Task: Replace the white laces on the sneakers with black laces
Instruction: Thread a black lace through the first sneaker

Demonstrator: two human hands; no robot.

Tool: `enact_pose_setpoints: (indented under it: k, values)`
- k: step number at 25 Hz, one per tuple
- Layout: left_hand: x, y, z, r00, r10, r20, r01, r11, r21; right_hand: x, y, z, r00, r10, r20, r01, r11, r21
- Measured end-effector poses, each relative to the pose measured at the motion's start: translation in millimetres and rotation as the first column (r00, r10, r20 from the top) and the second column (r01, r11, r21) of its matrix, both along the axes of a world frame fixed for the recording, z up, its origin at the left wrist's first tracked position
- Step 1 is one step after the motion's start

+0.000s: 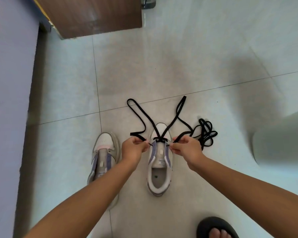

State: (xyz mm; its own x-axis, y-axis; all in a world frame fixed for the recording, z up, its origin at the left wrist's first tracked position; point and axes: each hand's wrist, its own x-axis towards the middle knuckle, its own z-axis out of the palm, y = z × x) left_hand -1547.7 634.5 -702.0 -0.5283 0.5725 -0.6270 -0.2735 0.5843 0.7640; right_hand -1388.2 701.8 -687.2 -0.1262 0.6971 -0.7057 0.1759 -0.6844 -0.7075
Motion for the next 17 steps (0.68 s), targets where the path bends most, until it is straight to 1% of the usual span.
enact_pose_setpoints:
  k: [3, 7, 10, 13, 15, 17]
  values:
    - [4, 0, -2, 0.999, -0.024, -0.046, 0.024, 1.0, -0.009, -1, 0, -3, 0.998, -0.004, 0.06, 0.001, 0.999, 0.048]
    - [6, 1, -3, 0.997, -0.025, -0.078, 0.024, 1.0, -0.006, 0, 2, -4, 0.996, 0.035, 0.083, -0.04, 0.998, 0.049]
    - [7, 1, -6, 0.994, -0.035, -0.104, 0.035, 0.999, 0.0, 0, 0, -5, 0.976, 0.106, 0.189, -0.129, 0.986, 0.11]
    - [12, -1, -6, 0.99, -0.011, -0.141, 0.012, 1.0, 0.01, -6, -5, -8, 0.942, 0.168, 0.291, -0.224, 0.96, 0.168]
    - [14, -3, -5, 0.985, 0.008, -0.175, -0.005, 1.0, 0.019, -11, -8, -10, 0.934, 0.168, 0.315, -0.234, 0.955, 0.184]
    - [17, -3, -4, 0.983, 0.035, -0.179, -0.029, 0.999, 0.034, -12, -10, -11, 0.935, 0.16, 0.317, -0.229, 0.954, 0.193]
